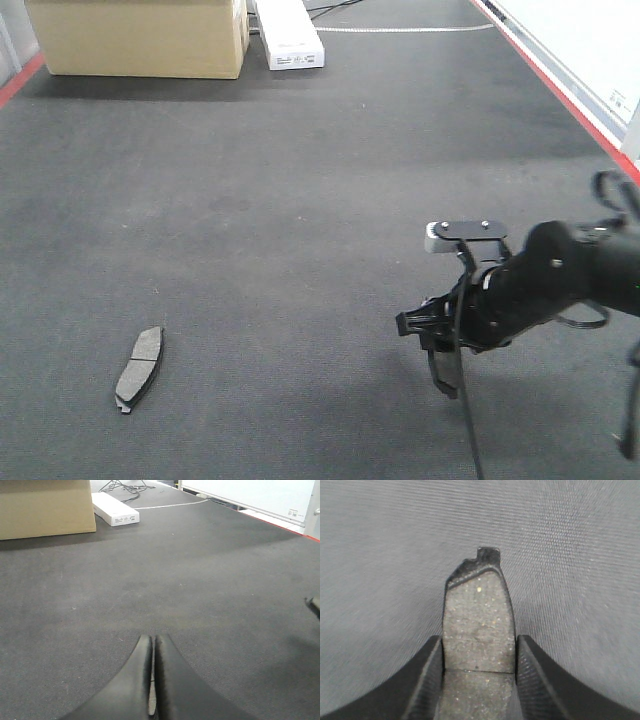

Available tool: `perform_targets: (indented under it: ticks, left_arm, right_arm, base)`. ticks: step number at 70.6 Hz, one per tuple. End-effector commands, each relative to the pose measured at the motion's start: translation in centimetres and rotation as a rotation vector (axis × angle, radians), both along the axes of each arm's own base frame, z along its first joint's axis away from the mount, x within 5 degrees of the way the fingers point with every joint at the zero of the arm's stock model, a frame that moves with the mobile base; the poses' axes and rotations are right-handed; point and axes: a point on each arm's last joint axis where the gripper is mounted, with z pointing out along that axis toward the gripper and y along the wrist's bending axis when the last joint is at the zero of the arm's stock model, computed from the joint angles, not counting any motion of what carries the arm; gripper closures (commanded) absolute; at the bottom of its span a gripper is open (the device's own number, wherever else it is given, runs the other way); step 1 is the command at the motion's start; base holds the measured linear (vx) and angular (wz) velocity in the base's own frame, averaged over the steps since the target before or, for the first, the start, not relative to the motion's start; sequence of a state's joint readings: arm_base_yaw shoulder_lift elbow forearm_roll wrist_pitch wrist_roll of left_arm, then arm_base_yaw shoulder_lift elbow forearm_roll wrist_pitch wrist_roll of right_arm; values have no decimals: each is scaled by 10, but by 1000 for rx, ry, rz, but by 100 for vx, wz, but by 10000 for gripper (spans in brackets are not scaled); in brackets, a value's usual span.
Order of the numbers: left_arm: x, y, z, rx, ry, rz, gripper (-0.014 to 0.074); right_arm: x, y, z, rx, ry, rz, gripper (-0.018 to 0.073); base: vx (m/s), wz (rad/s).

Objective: Move and align brake pads A on conveyor
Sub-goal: 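Lower the right gripper's brake pad onto the belt beside the first and open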

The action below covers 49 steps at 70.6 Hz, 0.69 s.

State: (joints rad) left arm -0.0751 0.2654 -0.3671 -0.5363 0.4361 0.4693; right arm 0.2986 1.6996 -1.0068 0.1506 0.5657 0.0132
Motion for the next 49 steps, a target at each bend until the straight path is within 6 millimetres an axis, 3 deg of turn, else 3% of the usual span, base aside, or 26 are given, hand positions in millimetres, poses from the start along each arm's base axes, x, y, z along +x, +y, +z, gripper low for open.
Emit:
perform_targets:
  ticks: [1, 17, 29, 49]
  left_arm:
    - [1, 2, 14, -29, -74, 23, 603]
    - [1, 2, 14, -29, -74, 23, 603]
    - [1, 2, 14, -29, -74, 23, 603]
    - [1, 2, 14, -29, -74, 23, 603]
  right_arm:
    - [14, 4, 13, 27, -86, -12, 449]
    - [24, 7, -7, 21, -58, -20, 438]
    - [25, 7, -12, 19, -54, -22, 404]
    - [26, 7, -12, 21, -66, -23, 204]
  base:
    - [0, 0]
    - [0, 0]
    - [0, 0]
    - [0, 0]
